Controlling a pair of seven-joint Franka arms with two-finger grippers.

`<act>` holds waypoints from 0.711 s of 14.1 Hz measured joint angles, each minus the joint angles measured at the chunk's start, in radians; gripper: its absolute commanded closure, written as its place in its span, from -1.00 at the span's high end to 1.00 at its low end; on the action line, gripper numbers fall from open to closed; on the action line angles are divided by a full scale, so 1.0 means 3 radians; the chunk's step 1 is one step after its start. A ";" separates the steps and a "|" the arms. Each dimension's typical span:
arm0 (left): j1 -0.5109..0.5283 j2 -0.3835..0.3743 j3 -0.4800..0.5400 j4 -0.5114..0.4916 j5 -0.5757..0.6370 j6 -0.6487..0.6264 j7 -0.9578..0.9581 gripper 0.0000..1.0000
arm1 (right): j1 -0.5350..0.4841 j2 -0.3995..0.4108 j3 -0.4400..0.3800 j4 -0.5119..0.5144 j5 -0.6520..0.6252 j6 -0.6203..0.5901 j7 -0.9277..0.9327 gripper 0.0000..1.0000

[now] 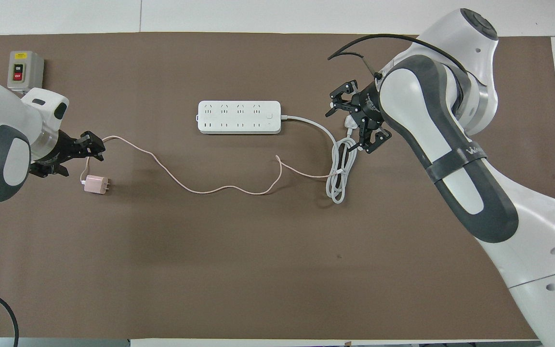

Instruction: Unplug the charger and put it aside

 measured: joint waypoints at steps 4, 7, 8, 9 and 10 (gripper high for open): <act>-0.0065 -0.0235 -0.0016 0.0093 -0.0030 -0.0114 -0.0001 1.00 | -0.0051 -0.0193 -0.0003 -0.0010 -0.0313 -0.0235 -0.0406 1.00; -0.0117 -0.0356 0.0007 0.0272 -0.0030 -0.0209 -0.0001 1.00 | -0.0128 -0.0325 -0.0005 -0.0014 -0.0574 -0.0416 -0.0898 1.00; -0.0160 -0.0387 0.0059 0.0328 -0.0030 -0.0215 0.0000 1.00 | -0.0177 -0.0371 -0.0006 -0.0015 -0.0645 -0.0482 -0.1100 1.00; -0.0218 -0.0419 0.0129 0.0377 -0.0029 -0.0239 0.0003 1.00 | -0.0231 -0.0418 -0.0007 -0.0016 -0.0729 -0.0540 -0.1334 1.00; -0.0299 -0.0451 0.0227 0.0414 -0.0028 -0.0290 0.0032 1.00 | -0.0275 -0.0463 -0.0008 -0.0018 -0.0818 -0.0575 -0.1583 1.00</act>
